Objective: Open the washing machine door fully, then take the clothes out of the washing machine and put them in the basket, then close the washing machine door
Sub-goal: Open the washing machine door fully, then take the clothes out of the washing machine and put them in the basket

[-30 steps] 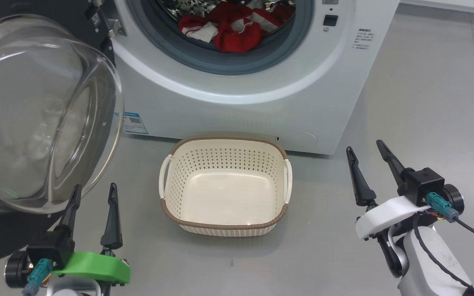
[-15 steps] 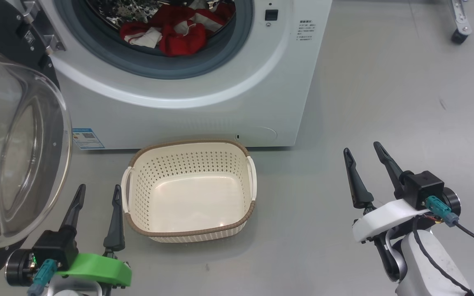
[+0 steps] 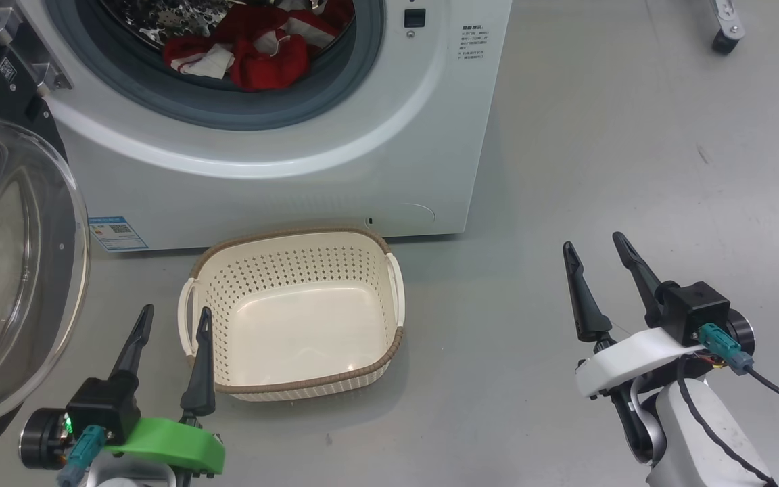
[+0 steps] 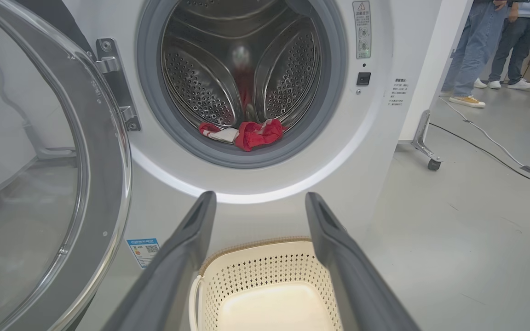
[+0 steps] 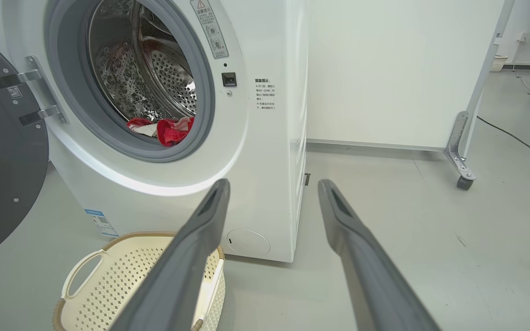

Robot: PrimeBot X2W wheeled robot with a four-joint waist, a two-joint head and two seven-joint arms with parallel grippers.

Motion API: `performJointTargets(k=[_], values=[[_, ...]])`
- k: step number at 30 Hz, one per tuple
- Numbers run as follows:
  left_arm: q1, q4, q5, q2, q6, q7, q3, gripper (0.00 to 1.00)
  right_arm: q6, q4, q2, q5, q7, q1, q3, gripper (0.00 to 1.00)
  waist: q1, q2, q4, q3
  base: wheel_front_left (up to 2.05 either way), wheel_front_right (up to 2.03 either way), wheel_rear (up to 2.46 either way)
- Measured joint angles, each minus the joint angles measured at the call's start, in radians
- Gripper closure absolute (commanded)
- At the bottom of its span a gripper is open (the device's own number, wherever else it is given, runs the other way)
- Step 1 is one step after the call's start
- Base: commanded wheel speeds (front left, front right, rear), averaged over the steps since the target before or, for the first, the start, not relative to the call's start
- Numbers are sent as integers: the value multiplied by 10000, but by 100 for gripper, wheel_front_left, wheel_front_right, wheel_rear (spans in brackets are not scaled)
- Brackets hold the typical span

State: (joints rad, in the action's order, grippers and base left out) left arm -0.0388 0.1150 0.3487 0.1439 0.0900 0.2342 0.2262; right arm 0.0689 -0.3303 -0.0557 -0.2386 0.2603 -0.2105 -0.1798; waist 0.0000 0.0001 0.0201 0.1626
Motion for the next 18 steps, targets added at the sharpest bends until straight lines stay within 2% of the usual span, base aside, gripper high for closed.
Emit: performJointTargets(k=[18], values=[[-7,23,-33,-4,2,-44,-2,0,-100,77,0,-75,0,160,-155,0,0,0,-59,-79,0,0,0]])
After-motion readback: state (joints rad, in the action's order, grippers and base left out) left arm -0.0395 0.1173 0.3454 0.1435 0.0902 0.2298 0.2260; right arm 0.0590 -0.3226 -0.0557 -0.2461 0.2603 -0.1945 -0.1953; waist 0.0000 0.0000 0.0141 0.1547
